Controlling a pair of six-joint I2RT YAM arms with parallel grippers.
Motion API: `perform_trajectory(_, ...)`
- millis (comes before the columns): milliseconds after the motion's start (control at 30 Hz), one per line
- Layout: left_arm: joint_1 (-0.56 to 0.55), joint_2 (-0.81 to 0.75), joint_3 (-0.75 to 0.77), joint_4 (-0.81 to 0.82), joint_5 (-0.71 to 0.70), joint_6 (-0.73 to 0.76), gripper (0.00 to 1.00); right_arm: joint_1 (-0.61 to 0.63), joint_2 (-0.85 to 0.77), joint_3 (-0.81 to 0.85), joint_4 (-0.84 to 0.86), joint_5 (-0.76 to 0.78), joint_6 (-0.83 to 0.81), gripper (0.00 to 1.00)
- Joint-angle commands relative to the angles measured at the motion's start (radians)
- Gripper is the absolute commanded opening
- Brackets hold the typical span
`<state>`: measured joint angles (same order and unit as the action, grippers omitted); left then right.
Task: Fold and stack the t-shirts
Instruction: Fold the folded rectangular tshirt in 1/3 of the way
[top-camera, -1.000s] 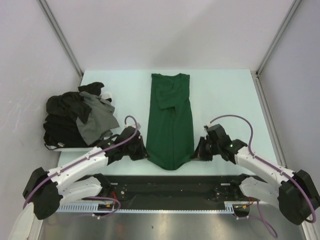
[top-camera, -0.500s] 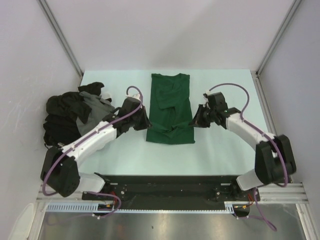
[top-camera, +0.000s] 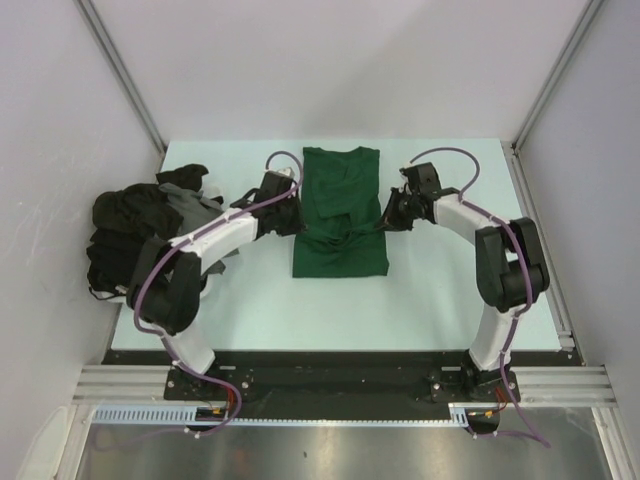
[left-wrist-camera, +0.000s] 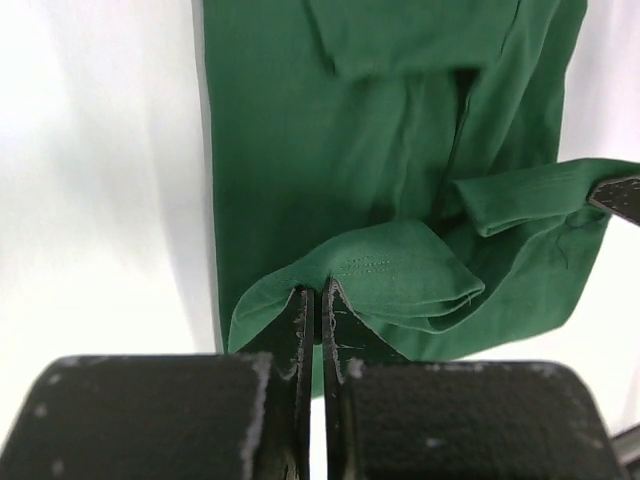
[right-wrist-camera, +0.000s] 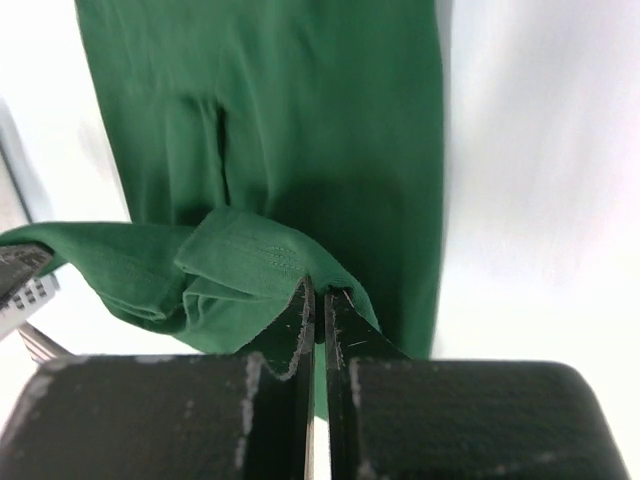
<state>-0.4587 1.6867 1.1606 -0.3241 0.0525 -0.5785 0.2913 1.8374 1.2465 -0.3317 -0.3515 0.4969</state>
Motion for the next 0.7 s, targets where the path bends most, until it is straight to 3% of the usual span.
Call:
perform_trajectory(0,0.021,0.063,0.1,0.034,-0.016,0.039,0.0,-0.011,0.08,0.112,0.043,-0.027,0.005,0.0)
perform_trajectory(667,0.08,0.286,0.323,0.002,0.026,0.065,0.0,-0.044,0.27,0.327,0.011,-0.041,0.029,0.0)
